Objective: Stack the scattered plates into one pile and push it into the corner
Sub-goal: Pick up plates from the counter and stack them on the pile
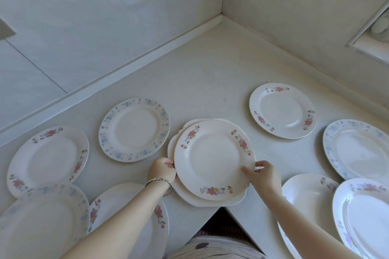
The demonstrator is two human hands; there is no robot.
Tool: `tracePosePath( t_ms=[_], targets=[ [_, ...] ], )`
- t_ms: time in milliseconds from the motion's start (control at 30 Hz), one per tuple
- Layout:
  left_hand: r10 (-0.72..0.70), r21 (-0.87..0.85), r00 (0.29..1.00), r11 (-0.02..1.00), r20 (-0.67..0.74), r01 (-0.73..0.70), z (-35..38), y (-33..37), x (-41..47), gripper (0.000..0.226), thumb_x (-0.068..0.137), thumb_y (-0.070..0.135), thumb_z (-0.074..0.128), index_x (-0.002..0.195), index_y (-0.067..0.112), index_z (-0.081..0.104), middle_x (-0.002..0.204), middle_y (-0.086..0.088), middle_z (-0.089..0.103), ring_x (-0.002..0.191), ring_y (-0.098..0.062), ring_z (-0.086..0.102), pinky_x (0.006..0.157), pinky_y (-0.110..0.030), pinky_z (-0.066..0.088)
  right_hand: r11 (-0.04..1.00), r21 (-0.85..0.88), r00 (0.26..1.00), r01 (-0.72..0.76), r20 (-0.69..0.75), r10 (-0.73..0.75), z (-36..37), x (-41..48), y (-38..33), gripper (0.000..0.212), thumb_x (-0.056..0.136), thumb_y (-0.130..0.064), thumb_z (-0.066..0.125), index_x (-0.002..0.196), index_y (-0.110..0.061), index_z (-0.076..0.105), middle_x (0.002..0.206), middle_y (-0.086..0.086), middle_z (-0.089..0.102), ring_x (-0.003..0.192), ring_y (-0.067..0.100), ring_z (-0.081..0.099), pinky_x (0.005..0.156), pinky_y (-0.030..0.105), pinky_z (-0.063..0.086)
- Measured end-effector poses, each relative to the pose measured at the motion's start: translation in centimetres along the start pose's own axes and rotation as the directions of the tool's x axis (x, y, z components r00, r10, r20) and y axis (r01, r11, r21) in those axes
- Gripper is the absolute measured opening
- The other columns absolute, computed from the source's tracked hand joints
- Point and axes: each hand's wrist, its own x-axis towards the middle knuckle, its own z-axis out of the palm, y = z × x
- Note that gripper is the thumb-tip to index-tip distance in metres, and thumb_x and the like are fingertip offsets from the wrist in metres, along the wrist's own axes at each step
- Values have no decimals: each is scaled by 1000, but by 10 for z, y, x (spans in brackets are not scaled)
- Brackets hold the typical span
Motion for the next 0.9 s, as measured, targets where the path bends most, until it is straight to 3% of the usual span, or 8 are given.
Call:
tracePosePath(
  t_ms=[133,200,333,567,700,733,800,900],
  targets=[
    [121,120,993,985,6,-121,-4,3,-5,20,75,0,46,74,16,59,71,-7,59,64,-25,51,64,-27,43,985,-143,996,93,23,-91,6,-3,-3,52,78,-33,69,124,-17,49,83,2,63,68,18,57,49,26,37],
    [151,154,988,976,29,-154,-3,5,-8,17,75,0,45,75,13,55,71,-9,53,63,-24,44,58,-26,34,990,-113,996,82,45,-78,6,0,-7,55,78,-29,70,127,-15,49,105,8,61,76,20,57,56,27,42],
    [160,145,984,975,71,-169,0,4,-19,15,74,-1,45,73,13,50,69,-10,39,65,-21,31,52,-26,21,997,-23,995,73,77,-71,5,3,-9,55,80,-16,68,131,-10,48,97,5,61,80,22,58,50,22,39],
    [62,-92,976,995,211,-43,-16,1,-15,15,68,8,51,78,14,60,60,-4,47,62,-21,45,68,-29,44,999,-23,997,45,59,-44,9,8,-8,60,81,-17,67,136,-10,43,119,15,63,85,25,60,48,21,37],
    [-206,-243,967,956,-147,167,-41,-6,18,36,83,1,51,119,-3,57,112,-24,65,99,-34,63,88,-40,49,999,-21,998,48,47,-47,11,7,-7,60,80,-17,68,135,-8,44,118,15,63,83,25,58,49,21,36],
    [-304,-343,927,914,-220,218,-50,-7,26,40,83,4,53,123,-4,53,115,-24,63,101,-35,62,89,-39,48,999,-22,998,46,46,-45,11,7,-7,60,80,-17,68,135,-8,44,117,15,64,82,24,57,49,21,37],
    [-461,-656,882,697,-99,291,-64,-3,33,35,87,11,57,119,-2,53,99,-19,63,86,-30,63,82,-33,51,999,-19,998,49,46,-48,11,8,-7,60,80,-17,69,134,-8,45,116,15,64,83,24,58,50,21,38],
    [-402,-859,909,423,108,289,-71,3,40,20,96,18,48,79,7,51,133,-13,54,123,-24,53,104,-33,41,998,-38,997,49,55,-47,11,4,-9,60,80,-21,68,134,-9,44,120,15,61,90,28,61,53,25,43]
  ],
)
